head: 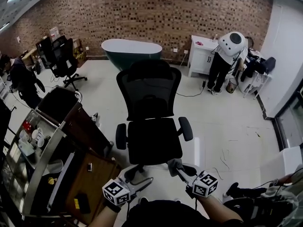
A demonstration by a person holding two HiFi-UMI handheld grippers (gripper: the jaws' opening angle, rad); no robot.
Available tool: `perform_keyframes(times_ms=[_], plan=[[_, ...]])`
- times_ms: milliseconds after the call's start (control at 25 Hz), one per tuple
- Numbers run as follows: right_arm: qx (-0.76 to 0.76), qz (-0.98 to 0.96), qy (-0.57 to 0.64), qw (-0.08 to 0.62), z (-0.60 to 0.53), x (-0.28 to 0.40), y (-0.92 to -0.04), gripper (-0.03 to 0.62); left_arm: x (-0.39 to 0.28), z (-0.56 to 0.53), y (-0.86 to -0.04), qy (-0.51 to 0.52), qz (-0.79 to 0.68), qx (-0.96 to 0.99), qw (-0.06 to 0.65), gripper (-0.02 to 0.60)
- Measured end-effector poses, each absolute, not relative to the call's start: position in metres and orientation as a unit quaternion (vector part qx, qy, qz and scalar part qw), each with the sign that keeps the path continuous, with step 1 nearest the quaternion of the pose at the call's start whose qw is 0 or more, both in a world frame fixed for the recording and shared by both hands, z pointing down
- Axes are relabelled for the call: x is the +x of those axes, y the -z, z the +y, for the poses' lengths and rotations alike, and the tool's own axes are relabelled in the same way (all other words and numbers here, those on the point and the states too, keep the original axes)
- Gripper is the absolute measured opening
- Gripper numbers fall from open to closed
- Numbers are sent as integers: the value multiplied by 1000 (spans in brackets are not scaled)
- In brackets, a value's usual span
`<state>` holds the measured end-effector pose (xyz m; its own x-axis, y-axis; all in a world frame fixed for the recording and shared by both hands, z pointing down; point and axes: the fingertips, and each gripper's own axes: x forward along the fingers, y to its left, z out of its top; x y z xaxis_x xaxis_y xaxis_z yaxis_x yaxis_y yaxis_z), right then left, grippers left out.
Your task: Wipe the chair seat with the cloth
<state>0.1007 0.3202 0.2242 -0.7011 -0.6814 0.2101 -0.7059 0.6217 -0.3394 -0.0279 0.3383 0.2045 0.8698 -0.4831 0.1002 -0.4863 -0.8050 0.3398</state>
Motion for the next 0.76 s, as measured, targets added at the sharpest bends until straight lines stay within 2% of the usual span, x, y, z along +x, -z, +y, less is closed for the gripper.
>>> perform_keyframes(times_ms=[400, 760], plan=[[365, -910, -193, 40, 339, 154, -215, 48, 17, 357, -199, 5, -276, 944, 180, 382], [354, -917, -181, 34, 332, 154, -211, 48, 24, 350, -192, 7, -276, 946, 168, 383]])
